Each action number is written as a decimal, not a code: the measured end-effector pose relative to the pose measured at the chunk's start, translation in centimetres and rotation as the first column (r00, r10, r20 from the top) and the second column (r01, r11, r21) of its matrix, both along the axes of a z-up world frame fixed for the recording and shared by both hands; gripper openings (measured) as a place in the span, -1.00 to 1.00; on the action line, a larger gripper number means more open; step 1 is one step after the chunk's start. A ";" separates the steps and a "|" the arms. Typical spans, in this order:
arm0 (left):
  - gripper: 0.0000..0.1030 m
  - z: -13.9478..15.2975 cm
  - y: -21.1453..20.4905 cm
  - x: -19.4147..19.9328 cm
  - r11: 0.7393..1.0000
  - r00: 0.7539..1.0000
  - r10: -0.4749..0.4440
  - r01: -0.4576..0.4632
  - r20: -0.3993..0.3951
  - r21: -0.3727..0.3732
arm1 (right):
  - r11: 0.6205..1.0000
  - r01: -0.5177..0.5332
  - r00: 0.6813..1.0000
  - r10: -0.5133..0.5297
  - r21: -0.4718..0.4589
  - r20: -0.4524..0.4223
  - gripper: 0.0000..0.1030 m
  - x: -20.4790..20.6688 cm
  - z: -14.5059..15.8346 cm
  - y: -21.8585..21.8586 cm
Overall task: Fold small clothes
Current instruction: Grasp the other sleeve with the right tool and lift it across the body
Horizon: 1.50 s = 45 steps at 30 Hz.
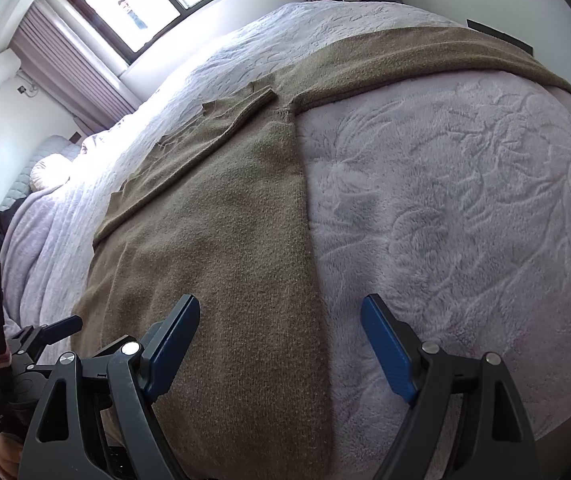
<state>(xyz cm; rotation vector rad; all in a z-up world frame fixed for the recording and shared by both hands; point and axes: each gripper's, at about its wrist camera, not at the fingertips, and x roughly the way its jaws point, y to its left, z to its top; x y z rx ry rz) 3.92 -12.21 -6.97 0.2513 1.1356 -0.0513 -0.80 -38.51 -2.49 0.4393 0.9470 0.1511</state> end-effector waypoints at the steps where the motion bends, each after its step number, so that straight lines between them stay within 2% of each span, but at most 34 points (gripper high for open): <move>1: 0.98 -0.1 0.0 0.3 1.000 1.000 0.000 0.000 -0.001 -0.002 | 1.000 0.000 1.000 0.000 0.003 0.005 0.66 0.1 0.1 -0.1; 5: 0.98 -0.4 -0.2 0.9 1.000 1.000 -0.004 0.004 -0.014 -0.015 | 1.000 0.003 1.000 -0.004 0.026 0.021 0.66 0.4 0.4 -0.6; 9: 0.98 -0.5 -0.4 1.7 0.997 0.999 -0.029 0.026 -0.039 -0.075 | 0.999 0.025 0.999 -0.027 0.040 0.035 0.66 0.9 0.7 -1.5; 16: 0.98 -0.7 -1.7 3.6 0.991 0.997 -0.059 0.053 -0.044 -0.120 | 0.994 0.054 0.997 -0.059 0.093 0.055 0.66 1.7 0.8 -3.4; 20: 0.98 0.0 -2.3 4.8 0.990 0.998 -0.068 0.066 -0.013 -0.126 | 0.990 0.058 0.994 -0.070 0.126 0.089 0.66 2.5 1.2 -4.9; 24: 0.98 1.5 -2.8 7.6 0.991 0.997 -0.043 0.050 0.057 -0.124 | 0.972 0.106 0.981 -0.137 0.210 0.137 0.66 4.2 1.7 -8.2; 29: 0.98 2.8 -4.4 11.6 0.992 0.989 -0.008 0.027 0.148 -0.127 | 0.911 0.218 0.950 -0.281 0.349 0.140 0.66 6.8 1.4 -13.7; 34: 0.98 3.0 -6.8 15.5 0.988 0.985 -0.002 0.028 0.171 -0.151 | 0.836 0.332 0.901 -0.419 0.437 0.116 0.66 8.5 1.2 -18.3; 36: 0.98 3.1 -7.9 16.9 0.985 0.982 0.010 0.023 0.187 -0.171 | 0.795 0.391 0.870 -0.484 0.465 0.095 0.66 9.0 0.9 -19.9; 39: 0.98 3.0 -9.6 18.3 0.982 0.982 0.023 0.014 0.190 -0.191 | 0.706 0.459 0.820 -0.570 0.539 0.048 0.58 9.2 -0.2 -22.0; 41: 0.98 2.4 -10.8 19.1 0.981 0.982 0.023 0.014 0.189 -0.192 | 0.647 0.475 0.789 -0.613 0.597 0.036 0.55 9.1 -0.8 -23.2; 42: 0.98 2.0 -11.6 19.6 0.984 0.981 0.021 0.014 0.192 -0.178 | 0.630 0.473 0.781 -0.624 0.616 0.038 0.53 9.2 -0.9 -23.8; 45: 0.98 0.6 -13.4 20.2 0.992 0.979 0.012 0.014 0.203 -0.127 | 0.623 0.446 0.778 -0.625 0.643 0.065 0.42 9.9 -0.7 -24.9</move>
